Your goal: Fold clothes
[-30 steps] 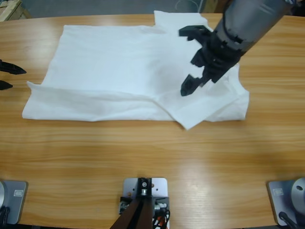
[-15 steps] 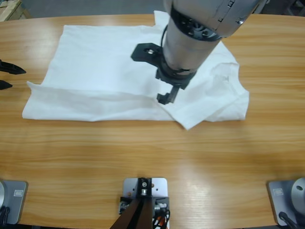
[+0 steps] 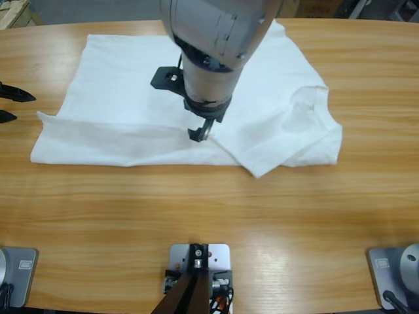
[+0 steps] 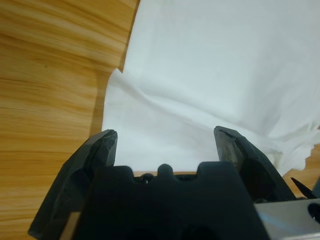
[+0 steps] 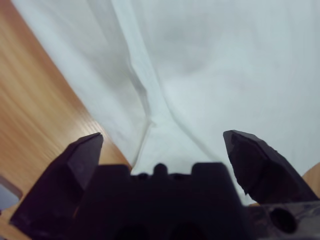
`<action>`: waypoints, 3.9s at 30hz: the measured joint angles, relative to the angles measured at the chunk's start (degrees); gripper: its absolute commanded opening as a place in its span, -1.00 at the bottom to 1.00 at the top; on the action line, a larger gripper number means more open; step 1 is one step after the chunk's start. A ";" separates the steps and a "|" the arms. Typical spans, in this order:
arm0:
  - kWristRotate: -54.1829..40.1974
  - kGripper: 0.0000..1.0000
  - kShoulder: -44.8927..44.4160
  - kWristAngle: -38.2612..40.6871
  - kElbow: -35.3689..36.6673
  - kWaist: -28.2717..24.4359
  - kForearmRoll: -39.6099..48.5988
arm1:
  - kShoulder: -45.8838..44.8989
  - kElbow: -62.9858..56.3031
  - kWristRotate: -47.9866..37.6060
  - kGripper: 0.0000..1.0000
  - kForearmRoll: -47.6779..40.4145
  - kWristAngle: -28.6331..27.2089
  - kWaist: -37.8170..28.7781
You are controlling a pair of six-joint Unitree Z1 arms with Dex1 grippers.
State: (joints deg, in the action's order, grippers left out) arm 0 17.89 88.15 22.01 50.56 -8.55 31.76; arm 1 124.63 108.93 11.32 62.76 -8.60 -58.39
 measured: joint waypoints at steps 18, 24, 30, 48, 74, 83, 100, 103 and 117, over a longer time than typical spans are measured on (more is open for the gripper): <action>0.00 0.51 0.11 0.00 0.01 0.00 0.00 | 3.88 -0.78 -0.25 1.00 -6.71 -0.59 0.00; 0.00 0.51 0.12 0.00 0.01 0.00 0.00 | 4.72 -1.52 -0.97 1.00 -7.49 -2.90 0.00; 0.00 0.51 0.15 0.00 0.02 0.00 0.00 | 6.49 -1.52 -2.20 1.00 -7.55 -5.77 0.19; 0.00 0.51 0.84 0.00 0.21 0.00 0.00 | 6.80 -1.35 -5.77 1.00 -7.56 -13.58 2.77; -0.04 0.51 1.03 0.00 0.30 -0.03 0.01 | 2.95 1.75 -6.35 1.00 1.55 -17.91 2.95; -0.04 0.50 -0.08 1.28 0.36 -0.05 0.08 | -13.21 2.09 -11.78 1.00 10.13 -9.94 7.19; 9.09 0.50 -1.70 14.96 -9.09 -12.52 0.96 | -38.88 -13.15 -18.35 1.00 10.44 1.04 18.07; 11.62 0.50 -1.99 15.01 -11.12 -12.54 0.73 | -40.06 -13.52 -18.45 1.00 10.44 1.18 18.15; 25.19 0.51 -7.79 6.96 -23.36 -8.37 -9.54 | -40.73 -14.24 -18.46 1.00 10.16 1.90 18.83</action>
State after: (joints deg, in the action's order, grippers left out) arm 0 43.08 80.36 28.97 27.20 -16.92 22.23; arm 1 83.89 94.69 -7.14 72.92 -6.69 -39.56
